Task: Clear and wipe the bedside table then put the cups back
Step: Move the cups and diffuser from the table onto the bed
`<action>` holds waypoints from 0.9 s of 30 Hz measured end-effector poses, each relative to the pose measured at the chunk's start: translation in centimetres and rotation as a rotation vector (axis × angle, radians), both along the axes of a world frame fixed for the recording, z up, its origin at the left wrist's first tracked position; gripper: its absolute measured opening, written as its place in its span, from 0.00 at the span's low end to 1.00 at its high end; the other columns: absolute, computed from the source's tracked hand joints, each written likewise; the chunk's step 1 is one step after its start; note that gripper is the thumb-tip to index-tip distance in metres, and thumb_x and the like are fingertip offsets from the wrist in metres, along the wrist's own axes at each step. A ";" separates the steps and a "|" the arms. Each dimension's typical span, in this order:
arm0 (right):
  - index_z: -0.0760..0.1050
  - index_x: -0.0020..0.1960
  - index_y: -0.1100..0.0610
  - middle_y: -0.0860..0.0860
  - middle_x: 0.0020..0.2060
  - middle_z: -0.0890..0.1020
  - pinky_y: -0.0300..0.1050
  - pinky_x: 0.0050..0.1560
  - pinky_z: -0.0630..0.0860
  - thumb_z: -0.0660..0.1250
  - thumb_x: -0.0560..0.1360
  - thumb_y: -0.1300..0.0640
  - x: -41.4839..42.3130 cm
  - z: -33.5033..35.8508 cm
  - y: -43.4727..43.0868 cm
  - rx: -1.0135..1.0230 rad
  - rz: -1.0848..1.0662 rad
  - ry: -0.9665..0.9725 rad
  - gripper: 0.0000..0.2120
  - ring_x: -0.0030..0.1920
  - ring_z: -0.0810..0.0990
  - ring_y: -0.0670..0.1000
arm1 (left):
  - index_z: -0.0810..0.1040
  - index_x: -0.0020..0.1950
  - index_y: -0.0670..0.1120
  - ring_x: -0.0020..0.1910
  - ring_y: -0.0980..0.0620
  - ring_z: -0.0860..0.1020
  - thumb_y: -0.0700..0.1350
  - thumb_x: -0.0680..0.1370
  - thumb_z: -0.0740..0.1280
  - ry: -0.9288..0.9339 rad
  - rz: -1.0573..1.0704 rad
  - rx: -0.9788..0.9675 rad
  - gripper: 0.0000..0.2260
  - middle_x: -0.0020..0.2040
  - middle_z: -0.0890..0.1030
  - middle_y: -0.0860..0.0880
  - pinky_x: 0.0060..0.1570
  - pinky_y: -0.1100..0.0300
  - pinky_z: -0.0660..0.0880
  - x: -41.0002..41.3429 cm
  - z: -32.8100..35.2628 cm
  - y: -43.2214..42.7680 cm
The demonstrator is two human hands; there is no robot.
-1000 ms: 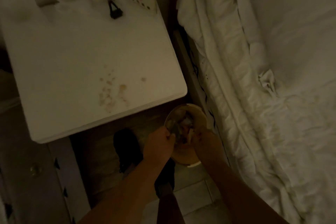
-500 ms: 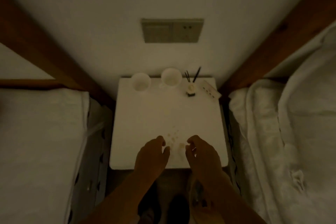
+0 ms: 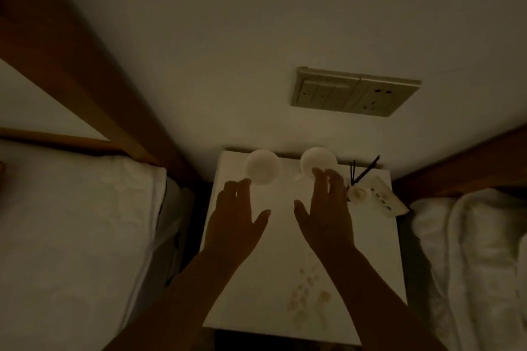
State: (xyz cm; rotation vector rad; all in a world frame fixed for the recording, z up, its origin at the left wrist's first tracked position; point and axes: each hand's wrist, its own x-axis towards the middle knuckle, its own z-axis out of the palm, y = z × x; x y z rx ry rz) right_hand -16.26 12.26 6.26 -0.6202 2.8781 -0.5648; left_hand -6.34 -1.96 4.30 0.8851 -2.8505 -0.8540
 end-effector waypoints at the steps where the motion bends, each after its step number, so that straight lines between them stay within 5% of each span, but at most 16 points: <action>1: 0.56 0.75 0.56 0.60 0.73 0.59 0.59 0.65 0.73 0.71 0.73 0.51 -0.7 -0.5 -0.4 0.030 -0.001 0.002 0.37 0.73 0.62 0.64 | 0.56 0.74 0.48 0.67 0.46 0.68 0.60 0.75 0.66 -0.008 -0.005 -0.014 0.34 0.71 0.64 0.46 0.58 0.53 0.76 -0.9 -0.4 -0.3; 5: 0.51 0.77 0.54 0.61 0.77 0.50 0.61 0.71 0.61 0.72 0.72 0.51 -3.1 -2.0 -1.6 0.075 0.014 0.008 0.42 0.76 0.52 0.65 | 0.50 0.77 0.51 0.73 0.41 0.60 0.61 0.70 0.72 -0.005 0.015 -0.061 0.44 0.76 0.55 0.43 0.66 0.43 0.68 -4.4 -1.1 -0.9; 10: 0.45 0.79 0.53 0.60 0.77 0.45 0.66 0.72 0.60 0.72 0.72 0.49 -5.5 -4.0 -1.8 0.132 0.011 -0.035 0.47 0.77 0.47 0.65 | 0.40 0.78 0.55 0.76 0.36 0.51 0.61 0.69 0.73 -0.151 -0.014 -0.105 0.51 0.78 0.47 0.41 0.68 0.37 0.62 -7.6 -3.0 -1.2; 16: 0.50 0.77 0.53 0.61 0.74 0.56 0.65 0.65 0.70 0.74 0.70 0.49 -7.2 -5.1 -2.8 0.132 -0.033 -0.040 0.45 0.72 0.59 0.65 | 0.51 0.76 0.53 0.64 0.42 0.70 0.58 0.69 0.73 -0.131 0.040 -0.110 0.43 0.68 0.65 0.42 0.58 0.45 0.74 -7.7 -4.6 -1.4; 27: 0.56 0.73 0.47 0.56 0.64 0.62 0.54 0.49 0.81 0.77 0.65 0.46 -0.3 -5.3 -8.0 0.076 0.276 -0.123 0.43 0.60 0.69 0.58 | 0.50 0.72 0.57 0.66 0.39 0.67 0.52 0.66 0.76 -0.163 0.341 0.057 0.44 0.67 0.62 0.44 0.58 0.43 0.76 3.0 -4.5 -3.0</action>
